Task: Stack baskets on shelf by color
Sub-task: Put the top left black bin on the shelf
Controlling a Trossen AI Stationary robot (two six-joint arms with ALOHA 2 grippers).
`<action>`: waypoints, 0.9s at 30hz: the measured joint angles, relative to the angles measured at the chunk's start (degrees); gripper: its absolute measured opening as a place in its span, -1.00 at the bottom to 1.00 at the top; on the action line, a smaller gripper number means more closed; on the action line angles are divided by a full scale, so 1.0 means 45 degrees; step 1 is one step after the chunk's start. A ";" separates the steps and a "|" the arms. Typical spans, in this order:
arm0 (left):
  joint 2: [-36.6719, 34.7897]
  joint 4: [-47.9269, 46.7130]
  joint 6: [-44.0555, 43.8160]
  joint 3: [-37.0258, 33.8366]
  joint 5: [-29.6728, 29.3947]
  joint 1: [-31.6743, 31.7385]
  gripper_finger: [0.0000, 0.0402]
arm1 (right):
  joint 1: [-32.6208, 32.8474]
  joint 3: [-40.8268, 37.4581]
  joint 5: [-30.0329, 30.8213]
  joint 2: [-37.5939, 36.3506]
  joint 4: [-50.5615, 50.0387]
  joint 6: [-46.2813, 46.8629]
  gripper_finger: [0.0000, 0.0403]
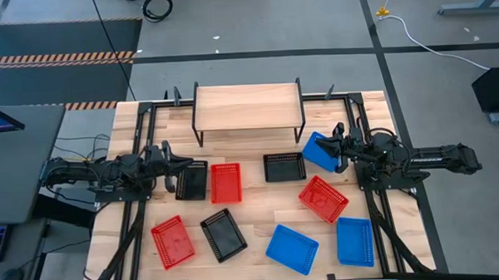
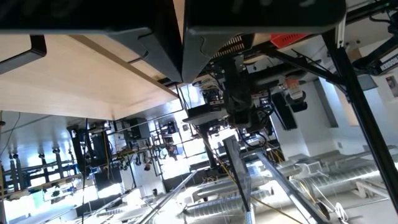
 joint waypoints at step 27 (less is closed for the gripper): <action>0.4452 0.0123 -0.2513 0.6866 -0.0743 0.2760 -0.83 | -0.0577 0.2810 0.3486 0.1045 0.2493 -0.1721 -0.93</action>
